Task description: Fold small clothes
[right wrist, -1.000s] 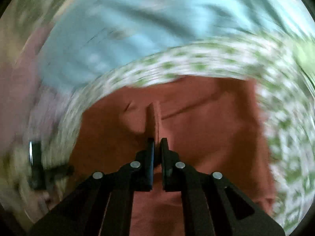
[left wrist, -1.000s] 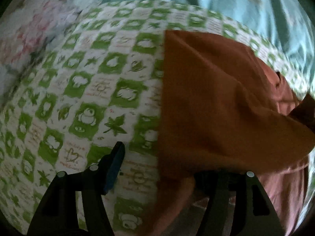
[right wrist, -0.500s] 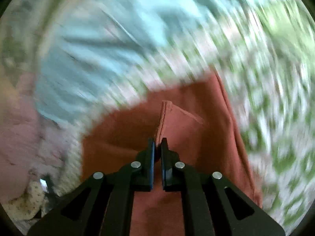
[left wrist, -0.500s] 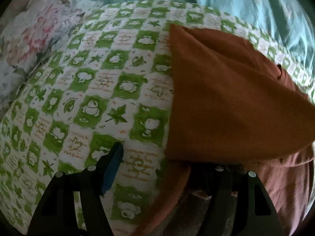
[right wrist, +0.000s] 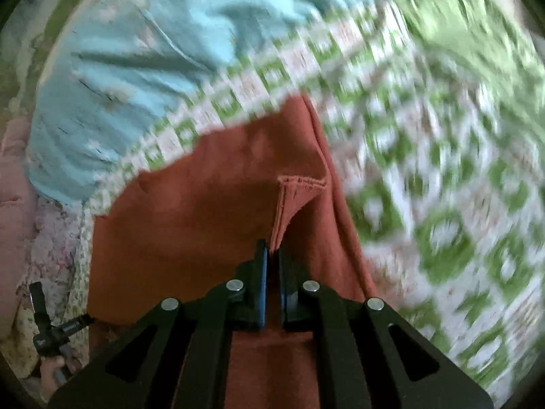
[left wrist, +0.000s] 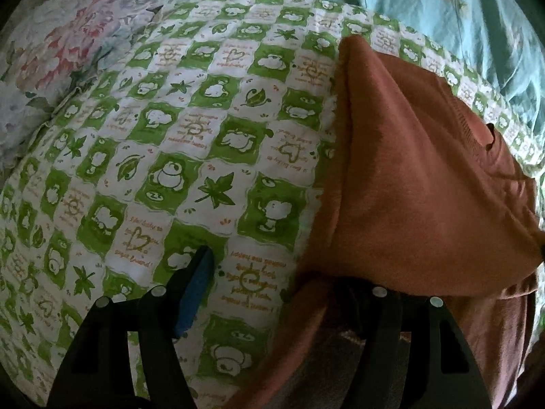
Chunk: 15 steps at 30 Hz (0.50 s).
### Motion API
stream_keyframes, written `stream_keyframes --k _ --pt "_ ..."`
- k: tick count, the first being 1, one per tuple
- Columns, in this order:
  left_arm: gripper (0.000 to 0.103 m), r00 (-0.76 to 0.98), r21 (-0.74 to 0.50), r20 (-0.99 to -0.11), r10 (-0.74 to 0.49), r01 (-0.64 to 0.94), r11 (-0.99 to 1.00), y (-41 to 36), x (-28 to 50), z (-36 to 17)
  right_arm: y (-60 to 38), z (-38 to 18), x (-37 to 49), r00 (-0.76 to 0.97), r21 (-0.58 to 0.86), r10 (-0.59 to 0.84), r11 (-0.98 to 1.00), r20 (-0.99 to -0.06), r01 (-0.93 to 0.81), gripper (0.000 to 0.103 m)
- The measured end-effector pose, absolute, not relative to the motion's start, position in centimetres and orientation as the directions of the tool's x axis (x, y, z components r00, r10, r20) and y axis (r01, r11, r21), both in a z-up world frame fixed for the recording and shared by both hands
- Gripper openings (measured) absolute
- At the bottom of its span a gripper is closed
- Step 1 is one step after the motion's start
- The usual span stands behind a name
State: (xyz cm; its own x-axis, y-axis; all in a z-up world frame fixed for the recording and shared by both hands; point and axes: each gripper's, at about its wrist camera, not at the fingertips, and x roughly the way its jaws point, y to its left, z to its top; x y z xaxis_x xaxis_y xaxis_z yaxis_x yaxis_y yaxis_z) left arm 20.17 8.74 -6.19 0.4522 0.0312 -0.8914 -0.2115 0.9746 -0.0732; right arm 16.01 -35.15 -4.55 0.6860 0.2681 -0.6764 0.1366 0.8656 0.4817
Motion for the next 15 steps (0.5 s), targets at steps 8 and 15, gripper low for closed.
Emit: stream_keyframes --k 8,15 --pt "0.069 0.441 -0.188 -0.897 -0.041 -0.295 0.937 12.2 20.3 -6.8 -35.6 -7.4 17.4 0.545 0.457 0.289 0.866 -0.787 0.2 0.014" --pt "0.069 0.426 -0.285 -0.894 -0.137 -0.309 0.907 15.3 19.4 -6.6 -38.2 -5.0 14.8 0.603 0.485 0.254 0.836 -0.756 0.256 0.025"
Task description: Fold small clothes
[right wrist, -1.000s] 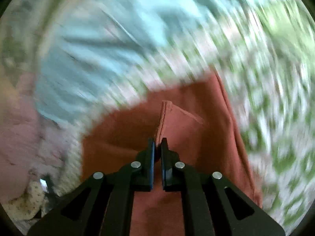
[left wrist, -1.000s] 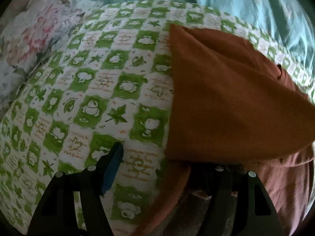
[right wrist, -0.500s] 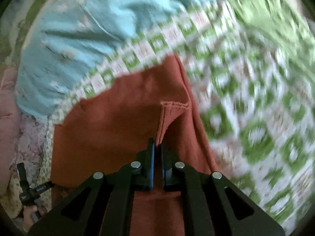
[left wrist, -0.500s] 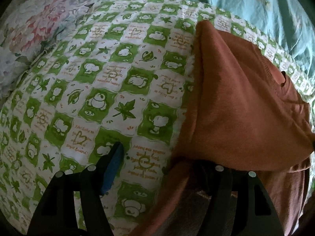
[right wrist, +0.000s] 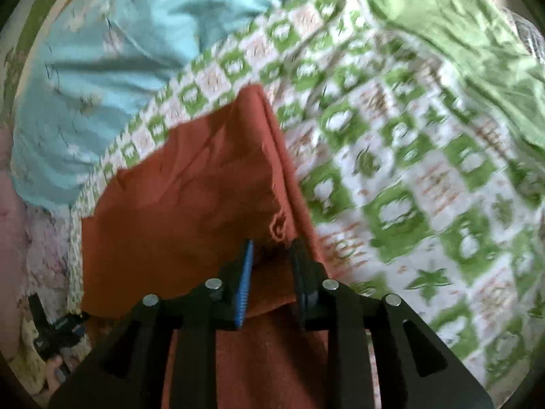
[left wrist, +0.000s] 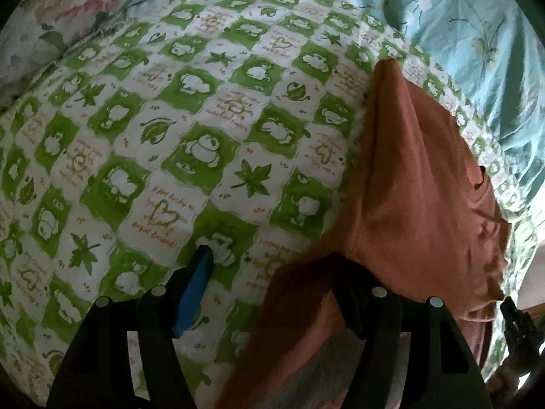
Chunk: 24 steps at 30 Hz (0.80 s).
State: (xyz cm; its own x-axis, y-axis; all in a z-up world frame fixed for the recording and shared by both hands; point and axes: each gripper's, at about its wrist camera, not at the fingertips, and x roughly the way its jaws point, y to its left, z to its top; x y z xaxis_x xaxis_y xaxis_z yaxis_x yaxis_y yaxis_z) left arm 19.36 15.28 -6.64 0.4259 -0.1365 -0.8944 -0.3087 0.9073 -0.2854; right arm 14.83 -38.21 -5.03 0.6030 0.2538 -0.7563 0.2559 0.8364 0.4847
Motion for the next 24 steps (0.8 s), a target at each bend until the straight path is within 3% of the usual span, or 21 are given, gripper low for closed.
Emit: stream_keyframes --k 12,24 --pt "0.068 0.381 -0.285 -0.906 -0.183 -0.231 0.93 16.4 11.4 -4.5 -34.6 -3.0 14.3 0.577 0.531 0.385 0.842 -0.72 0.1 0.038" --pt "0.073 0.307 -0.298 -0.916 -0.259 -0.089 0.95 15.0 1.5 -4.6 -31.6 -2.1 4.8 0.477 0.542 0.486 0.84 -0.732 -0.023 0.049"
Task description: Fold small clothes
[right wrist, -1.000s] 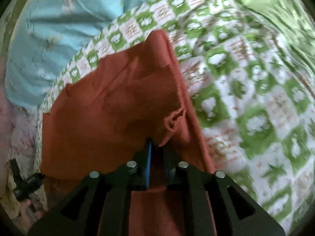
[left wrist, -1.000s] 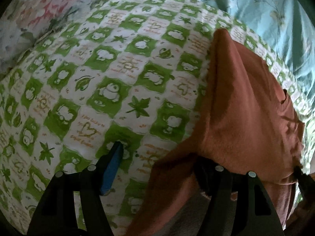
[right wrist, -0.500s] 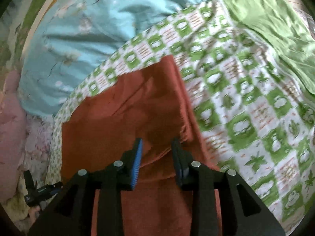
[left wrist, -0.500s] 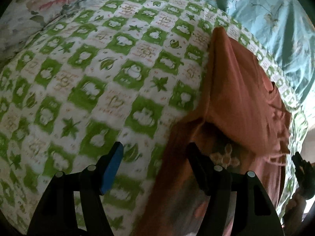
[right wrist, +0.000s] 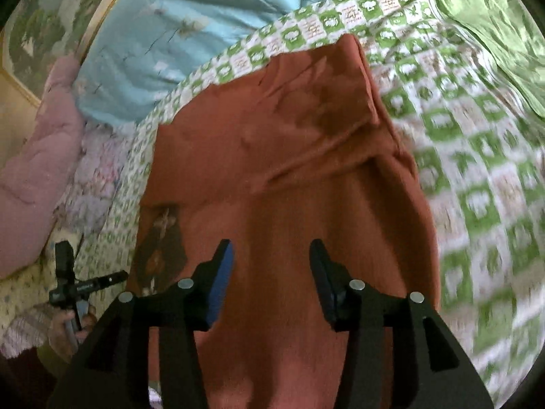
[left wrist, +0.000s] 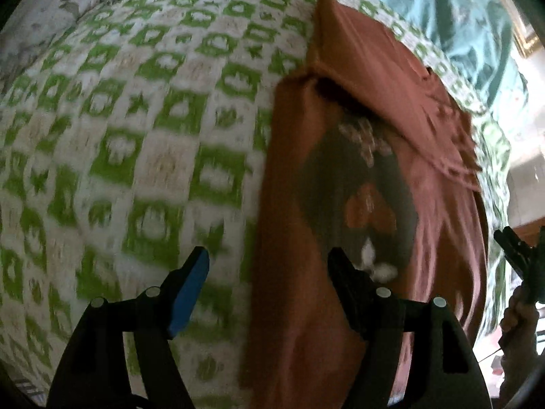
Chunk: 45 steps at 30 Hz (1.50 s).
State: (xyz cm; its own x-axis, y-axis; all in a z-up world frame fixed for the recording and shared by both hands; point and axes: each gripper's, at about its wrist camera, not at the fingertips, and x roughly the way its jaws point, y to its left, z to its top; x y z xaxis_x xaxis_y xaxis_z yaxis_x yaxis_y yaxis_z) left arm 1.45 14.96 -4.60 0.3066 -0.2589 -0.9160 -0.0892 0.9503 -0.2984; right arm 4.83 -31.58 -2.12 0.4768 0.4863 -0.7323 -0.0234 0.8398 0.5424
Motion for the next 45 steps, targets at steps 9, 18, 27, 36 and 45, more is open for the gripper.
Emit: stream_keyframes --k 9,18,27,36,45 --pt "0.073 0.233 -0.358 -0.911 -0.34 -0.038 0.933 14.1 -4.5 -6.2 -34.0 -2.1 -3.6 0.476 0.511 0.429 0.858 -0.768 0.051 0.051" --pt "0.072 0.214 -0.369 -0.904 -0.37 0.046 0.928 12.0 -6.5 -6.5 -36.3 -4.4 -9.0 0.45 0.502 0.39 0.85 -0.804 0.161 0.056" --pt "0.072 0.198 -0.343 -0.912 -0.36 0.113 0.932 11.1 -8.0 -6.7 -34.7 -7.2 -12.2 0.42 0.578 0.482 0.805 -0.769 0.134 0.056" --pt "0.026 0.236 -0.369 -0.895 -0.378 0.085 0.926 11.8 -7.9 -7.0 -35.6 -8.8 -13.1 0.408 0.645 0.545 0.747 -0.733 0.16 0.007" --pt "0.006 0.288 -0.496 -0.818 -0.499 0.088 0.864 13.8 -8.0 -5.1 -35.9 -6.3 -13.9 0.481 0.726 0.607 0.681 -0.633 0.095 0.007"
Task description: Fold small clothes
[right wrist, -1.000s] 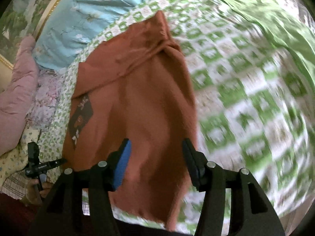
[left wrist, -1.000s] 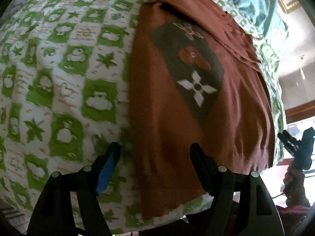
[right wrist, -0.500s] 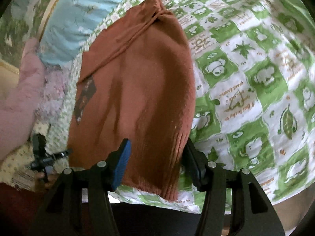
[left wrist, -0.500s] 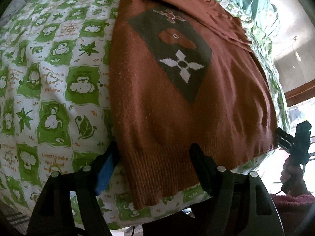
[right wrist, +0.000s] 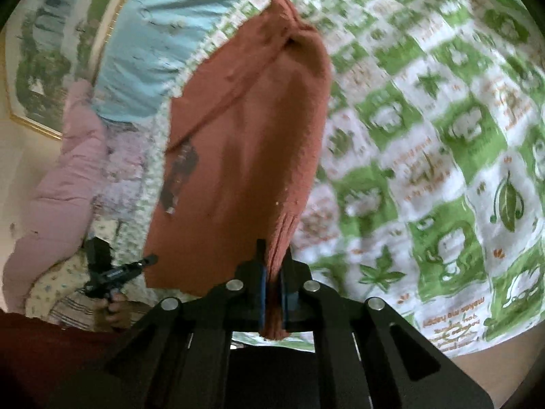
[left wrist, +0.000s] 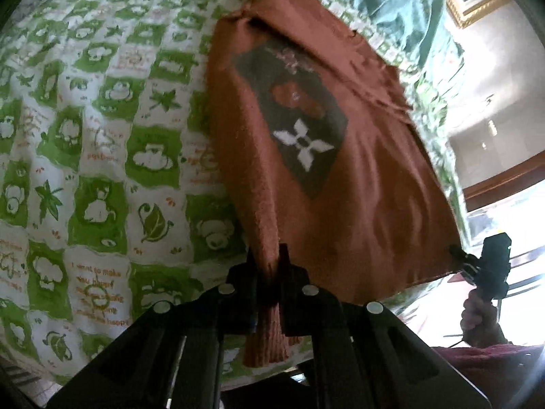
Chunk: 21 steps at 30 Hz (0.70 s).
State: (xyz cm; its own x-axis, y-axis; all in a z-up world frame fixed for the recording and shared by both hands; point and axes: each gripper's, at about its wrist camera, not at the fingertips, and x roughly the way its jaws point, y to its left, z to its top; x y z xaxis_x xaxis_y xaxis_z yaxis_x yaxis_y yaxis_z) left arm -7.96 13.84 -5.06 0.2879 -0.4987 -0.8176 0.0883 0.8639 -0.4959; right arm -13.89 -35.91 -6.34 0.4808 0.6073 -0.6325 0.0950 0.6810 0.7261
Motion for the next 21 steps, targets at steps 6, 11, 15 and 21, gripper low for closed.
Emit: stream_keyframes --k 6,11,15,21 --pt "0.006 0.374 -0.567 -0.742 -0.557 0.094 0.818 14.2 -6.0 -0.7 -36.8 -3.4 -12.6 0.556 0.78 0.631 0.623 -0.541 0.053 0.007" --pt "0.006 0.457 -0.581 -0.694 -0.556 0.1 0.808 14.7 -3.6 3.0 -37.5 -0.5 -10.0 0.628 0.812 0.627 0.583 -0.461 0.014 0.007" --pt "0.006 0.52 -0.594 -0.655 -0.548 0.094 0.799 15.2 -0.9 5.0 -38.2 2.1 -7.4 0.667 0.818 0.624 0.574 -0.408 -0.036 0.007" --pt "0.005 0.573 -0.595 -0.623 -0.532 0.094 0.798 14.9 4.0 6.3 -39.1 3.6 -2.6 0.71 0.823 0.606 0.564 -0.358 -0.067 0.007"
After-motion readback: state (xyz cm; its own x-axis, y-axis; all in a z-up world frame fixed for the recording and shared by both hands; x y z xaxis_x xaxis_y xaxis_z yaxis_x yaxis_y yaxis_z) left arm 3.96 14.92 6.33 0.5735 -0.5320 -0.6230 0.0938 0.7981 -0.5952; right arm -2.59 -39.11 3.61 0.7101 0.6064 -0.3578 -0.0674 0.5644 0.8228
